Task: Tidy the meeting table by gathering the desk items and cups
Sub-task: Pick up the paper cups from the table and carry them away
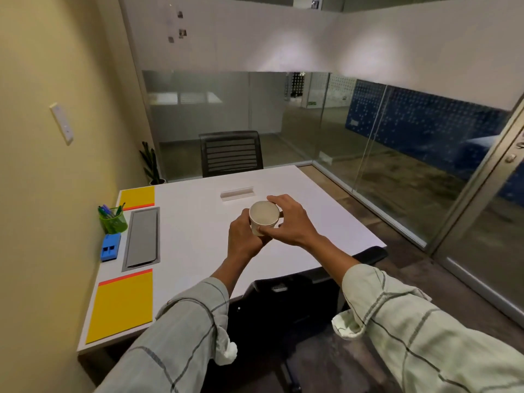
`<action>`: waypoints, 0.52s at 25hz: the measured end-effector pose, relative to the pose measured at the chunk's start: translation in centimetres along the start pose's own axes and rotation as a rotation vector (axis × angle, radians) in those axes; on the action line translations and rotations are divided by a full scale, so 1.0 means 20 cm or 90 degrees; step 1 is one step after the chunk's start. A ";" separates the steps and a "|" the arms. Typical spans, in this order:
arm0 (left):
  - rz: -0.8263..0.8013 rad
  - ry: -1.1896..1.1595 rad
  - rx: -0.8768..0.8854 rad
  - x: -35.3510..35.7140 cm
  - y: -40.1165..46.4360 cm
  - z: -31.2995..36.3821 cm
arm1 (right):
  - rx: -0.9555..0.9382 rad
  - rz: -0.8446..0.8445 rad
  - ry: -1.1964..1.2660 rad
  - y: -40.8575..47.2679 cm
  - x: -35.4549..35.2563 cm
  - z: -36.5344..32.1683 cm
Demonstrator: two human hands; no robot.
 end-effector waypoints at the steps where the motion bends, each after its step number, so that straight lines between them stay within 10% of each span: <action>1: -0.010 0.000 0.010 0.06 -0.02 0.05 | 0.009 0.001 -0.014 -0.04 -0.07 0.03; 13: -0.118 0.014 0.123 0.78 -0.03 0.50 | 0.146 0.050 -0.063 -0.34 -0.67 0.51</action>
Point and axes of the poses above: each hand's wrist, its own y-axis towards the middle knuckle, its own x-axis out of the palm, z = x × y, the point moved 4 cm from there along y, towards the middle knuckle, and after that the axes turned 14 degrees about -x, right-handed, at the moved point
